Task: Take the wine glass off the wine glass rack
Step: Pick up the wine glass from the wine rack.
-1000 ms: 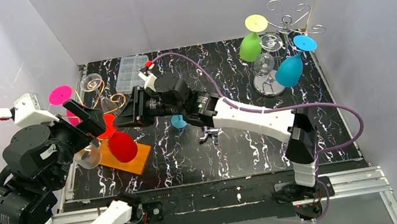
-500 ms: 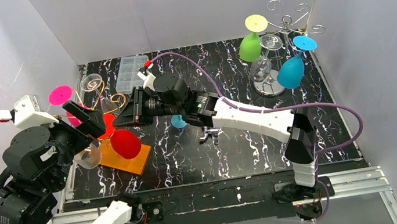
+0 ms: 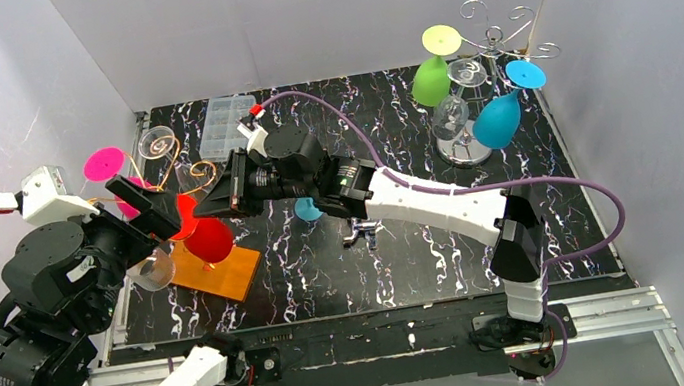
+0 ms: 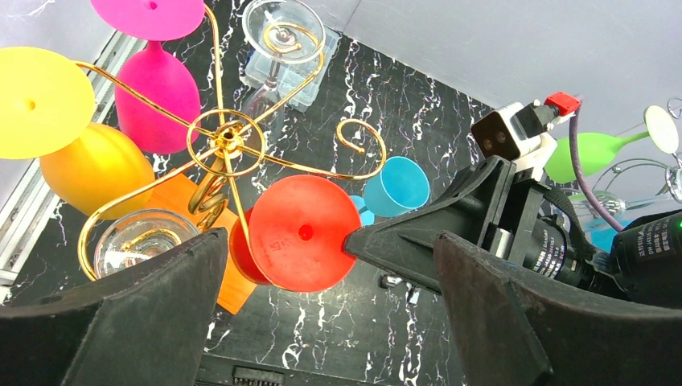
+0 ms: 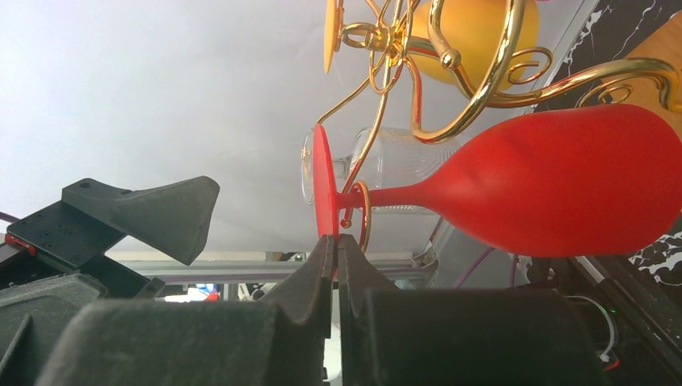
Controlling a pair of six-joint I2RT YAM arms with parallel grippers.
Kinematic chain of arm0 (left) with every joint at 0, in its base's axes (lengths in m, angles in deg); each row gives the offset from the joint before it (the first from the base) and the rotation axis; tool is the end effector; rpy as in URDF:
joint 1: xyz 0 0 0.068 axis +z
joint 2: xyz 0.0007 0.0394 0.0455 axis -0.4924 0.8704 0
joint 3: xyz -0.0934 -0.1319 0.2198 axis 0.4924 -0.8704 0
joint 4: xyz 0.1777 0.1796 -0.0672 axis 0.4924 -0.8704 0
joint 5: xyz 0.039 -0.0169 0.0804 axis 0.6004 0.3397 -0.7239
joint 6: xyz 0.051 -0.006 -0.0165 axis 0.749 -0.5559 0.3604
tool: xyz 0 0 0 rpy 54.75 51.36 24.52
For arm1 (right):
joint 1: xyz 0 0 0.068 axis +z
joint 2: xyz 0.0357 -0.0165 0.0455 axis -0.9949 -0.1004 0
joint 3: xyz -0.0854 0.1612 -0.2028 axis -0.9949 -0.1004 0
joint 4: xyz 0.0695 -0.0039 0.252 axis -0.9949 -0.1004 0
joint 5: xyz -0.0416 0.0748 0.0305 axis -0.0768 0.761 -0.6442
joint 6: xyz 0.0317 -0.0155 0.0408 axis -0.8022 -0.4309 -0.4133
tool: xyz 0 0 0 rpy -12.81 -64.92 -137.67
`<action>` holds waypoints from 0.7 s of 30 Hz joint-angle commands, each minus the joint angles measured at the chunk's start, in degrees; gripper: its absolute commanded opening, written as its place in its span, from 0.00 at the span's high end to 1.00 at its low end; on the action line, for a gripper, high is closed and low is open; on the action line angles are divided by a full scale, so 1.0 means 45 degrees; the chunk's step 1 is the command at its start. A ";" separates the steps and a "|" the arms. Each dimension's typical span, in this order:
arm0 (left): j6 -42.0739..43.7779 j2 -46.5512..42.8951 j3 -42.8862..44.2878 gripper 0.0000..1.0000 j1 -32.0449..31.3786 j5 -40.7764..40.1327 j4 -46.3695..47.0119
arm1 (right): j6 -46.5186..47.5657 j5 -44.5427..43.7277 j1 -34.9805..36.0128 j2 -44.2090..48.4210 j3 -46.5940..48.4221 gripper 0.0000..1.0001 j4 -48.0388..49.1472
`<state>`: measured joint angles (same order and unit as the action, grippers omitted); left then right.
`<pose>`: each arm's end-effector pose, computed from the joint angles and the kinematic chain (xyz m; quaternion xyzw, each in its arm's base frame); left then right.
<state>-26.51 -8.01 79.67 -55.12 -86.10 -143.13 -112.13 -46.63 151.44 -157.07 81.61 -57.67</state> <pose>0.0296 0.0042 0.5293 -0.1951 0.7435 -0.1354 0.6252 0.1691 0.4193 0.4131 -0.0268 0.7247 0.6674 0.1694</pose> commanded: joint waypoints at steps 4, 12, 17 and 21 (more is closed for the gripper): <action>-0.0070 -0.0004 -0.0066 0.01 -0.0028 -0.0100 0.0191 | -0.0479 -0.0297 0.0078 0.0870 -0.0191 0.96 0.1224; -0.0146 0.0035 -0.0136 0.01 -0.0028 0.0008 0.0239 | -0.0474 -0.0415 0.0068 0.1226 -0.0439 0.99 0.1053; -0.0197 0.0018 -0.0199 0.01 -0.0028 0.0058 0.0286 | -0.0497 -0.0329 0.0085 0.1352 -0.0522 0.99 0.0918; -0.0230 0.0015 -0.0227 0.01 -0.0040 0.0075 0.0299 | -0.0520 -0.0181 0.0120 0.1309 -0.0465 0.99 0.0711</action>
<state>-27.10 -8.01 78.99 -55.12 -85.42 -142.43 -113.94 -47.68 151.46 -154.38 79.62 -56.36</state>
